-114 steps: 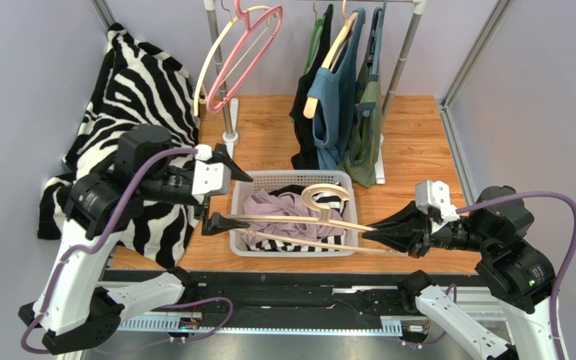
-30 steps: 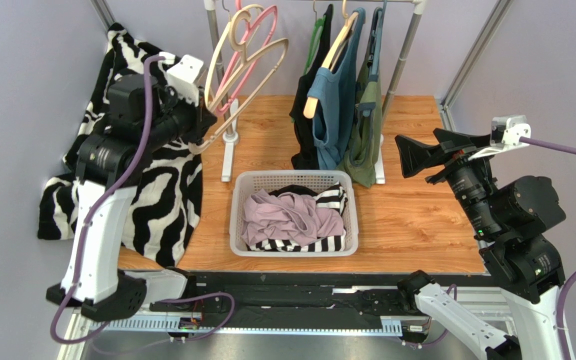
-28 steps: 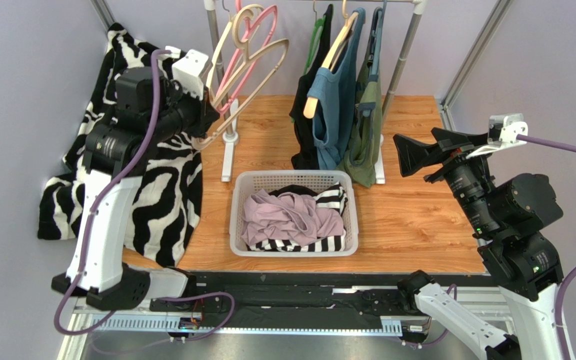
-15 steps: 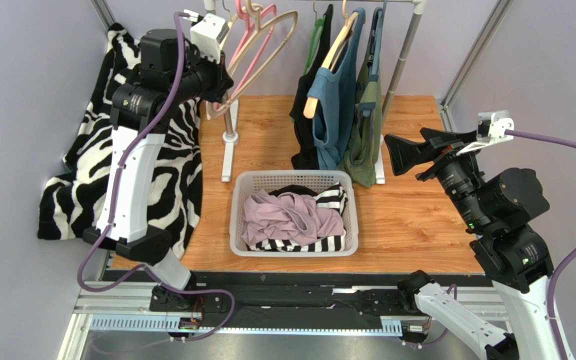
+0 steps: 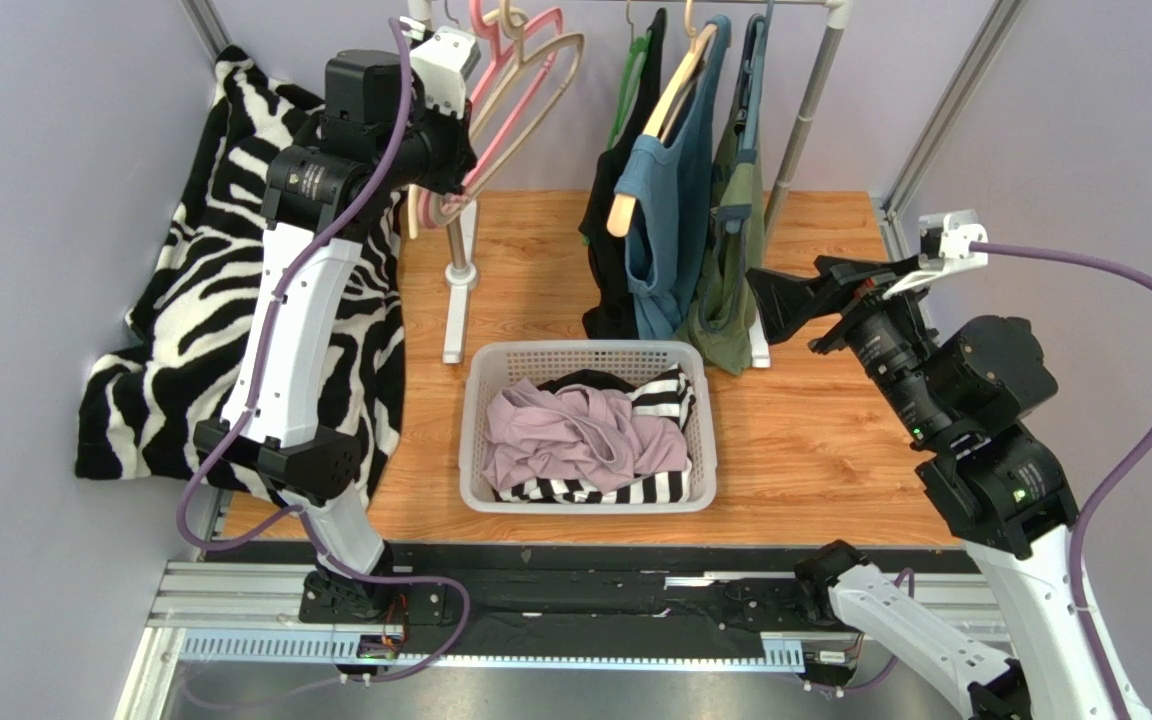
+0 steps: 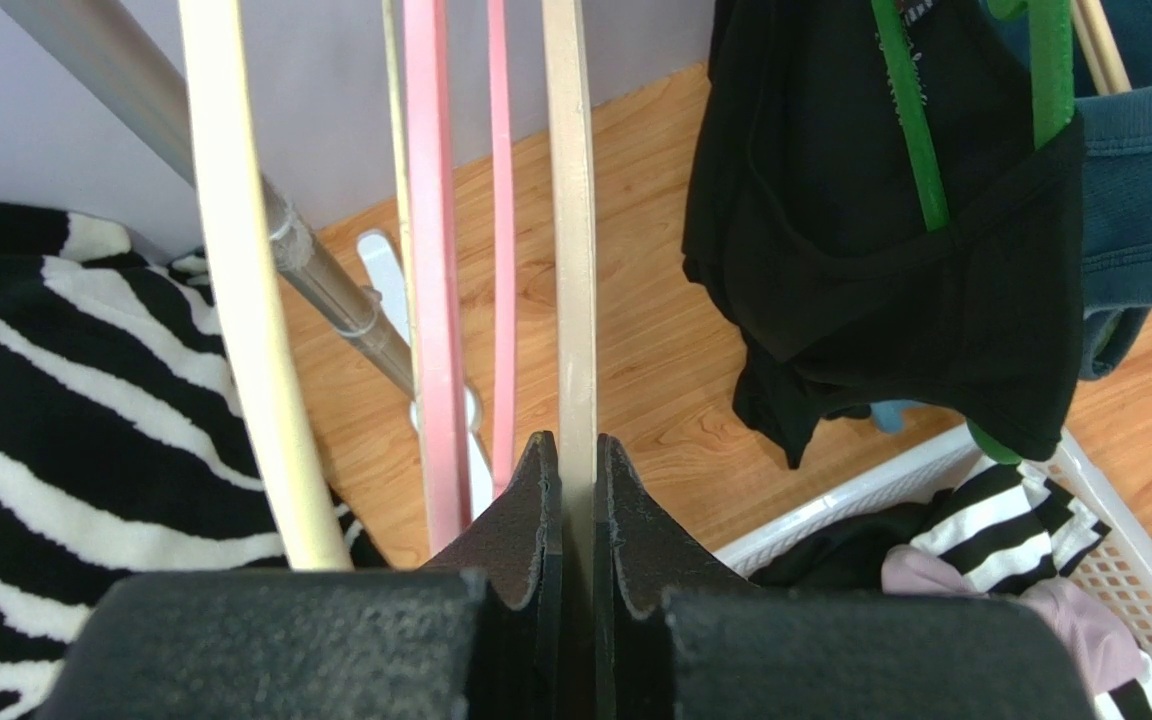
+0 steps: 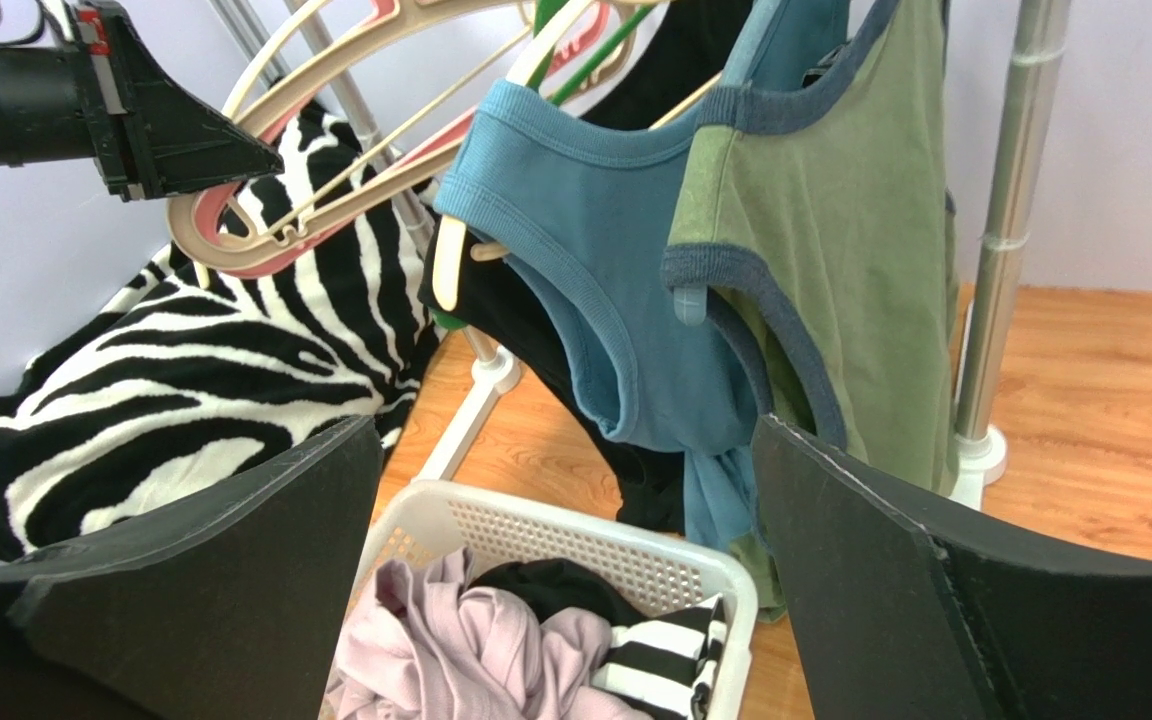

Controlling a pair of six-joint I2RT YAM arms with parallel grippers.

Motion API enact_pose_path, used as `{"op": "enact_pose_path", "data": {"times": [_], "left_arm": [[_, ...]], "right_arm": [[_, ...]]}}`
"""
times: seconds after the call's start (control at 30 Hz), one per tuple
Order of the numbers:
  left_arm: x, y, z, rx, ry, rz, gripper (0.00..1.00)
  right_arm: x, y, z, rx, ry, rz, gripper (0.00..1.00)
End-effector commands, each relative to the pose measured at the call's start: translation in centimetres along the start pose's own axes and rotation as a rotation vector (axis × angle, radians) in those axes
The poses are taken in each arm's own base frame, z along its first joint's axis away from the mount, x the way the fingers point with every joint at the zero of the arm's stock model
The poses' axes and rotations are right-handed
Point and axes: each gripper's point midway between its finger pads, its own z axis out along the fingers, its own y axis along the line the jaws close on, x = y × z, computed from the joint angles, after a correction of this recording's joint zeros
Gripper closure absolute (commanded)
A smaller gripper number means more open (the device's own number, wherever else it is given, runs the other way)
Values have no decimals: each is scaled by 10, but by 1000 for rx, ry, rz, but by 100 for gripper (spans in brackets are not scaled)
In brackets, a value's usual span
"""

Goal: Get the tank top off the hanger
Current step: Place the hanger at the clothesline, then pick up the hanger from the clothesline.

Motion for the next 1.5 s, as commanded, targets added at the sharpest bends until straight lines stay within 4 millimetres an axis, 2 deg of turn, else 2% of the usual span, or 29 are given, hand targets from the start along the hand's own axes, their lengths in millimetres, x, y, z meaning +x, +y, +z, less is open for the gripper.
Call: {"op": "enact_pose_path", "data": {"times": [0.0,0.07,0.1,0.17,0.2,0.23,0.27,0.3,0.33,0.37,0.4,0.47,0.5,0.53,0.57,0.6,0.63,0.67,0.7,0.77,0.8,0.83,0.9,0.93,0.97,1.03,1.1,1.27,1.47], "left_arm": [[-17,-8,-14,-2,-67,36,100],[-18,-15,-22,16,-73,51,100],[-16,-17,-24,19,-70,54,100],[-20,-19,-37,31,-92,54,96],[-19,-22,-39,45,-92,53,76],[-20,-23,-44,52,-100,55,65],[-23,-24,-54,58,-116,59,55],[-24,-29,-59,83,-126,65,24],[-25,-31,-63,91,-134,70,13],[-28,-32,-73,99,-152,74,8],[-27,-35,-76,112,-153,76,4],[-30,-36,-86,116,-175,80,4],[-30,-37,-90,120,-178,87,3],[-30,-37,-93,124,-182,95,3],[-31,-38,-100,127,-193,103,3],[-31,-40,-103,138,-199,109,2],[-31,-40,-107,141,-206,120,2],[-32,-41,-115,140,-220,125,2],[-33,-42,-119,148,-231,132,2],[-34,-44,-133,156,-256,146,1],[-36,-46,-138,163,-269,150,1],[-36,-47,-142,168,-275,159,1],[-36,-50,-151,182,-291,169,1],[-36,-50,-157,184,-301,177,1],[-34,-51,-156,189,-297,180,1],[-34,-53,-160,197,-311,187,1],[-31,-53,-158,199,-299,183,1],[-28,-50,-157,184,-293,187,1],[-26,-49,-159,175,-298,182,1]], "right_arm": [[-11,14,24,-37,3,53,0],[-30,33,31,-110,-27,105,0],[-30,38,45,-119,-15,154,0],[-55,61,52,-203,-62,278,0],[-58,80,56,-299,-39,309,0],[-62,102,68,-424,-37,279,0],[-73,138,54,-624,-29,210,0],[-83,144,59,-623,-62,146,0],[-44,132,93,-487,83,137,0],[-50,133,104,-385,53,95,0],[-72,140,102,-390,-3,-12,0],[-42,146,132,-282,57,-98,0],[-49,148,137,-250,30,-138,0],[-46,145,145,-210,25,-201,0],[-30,138,164,-107,50,-241,0],[-33,133,170,-49,40,-242,0],[-45,131,167,-34,34,-273,0],[-31,137,179,-59,67,-275,0],[-31,140,180,-91,77,-234,0],[-9,154,190,-217,123,-108,0],[-22,155,181,-249,92,-49,0],[-2,154,192,-260,97,-7,0],[-1,146,198,-215,81,33,0],[13,134,202,-147,125,21,0],[7,132,204,-126,124,25,1],[27,123,209,-75,181,17,3],[41,115,211,-32,201,26,7],[33,76,196,162,169,11,10],[34,29,173,401,213,-90,9]]}}
